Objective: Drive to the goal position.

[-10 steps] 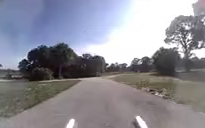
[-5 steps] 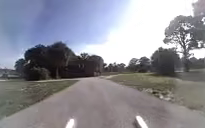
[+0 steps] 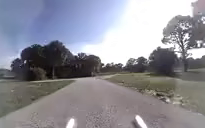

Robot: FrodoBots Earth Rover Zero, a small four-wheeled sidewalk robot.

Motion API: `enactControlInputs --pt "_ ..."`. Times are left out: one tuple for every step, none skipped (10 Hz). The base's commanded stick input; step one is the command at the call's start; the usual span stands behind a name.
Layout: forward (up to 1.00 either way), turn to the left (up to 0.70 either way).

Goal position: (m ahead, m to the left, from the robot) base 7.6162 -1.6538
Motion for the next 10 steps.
enactControlInputs --pt "0.70 0.00" --pt "0.70 0.00" --pt "0.70 0.00" --pt "0.70 0.00" --pt "0.70 0.00" --pt "0.70 0.00" --pt "0.70 0.00" --pt "0.70 0.00" --pt "0.70 0.00" --pt "0.70 0.00"
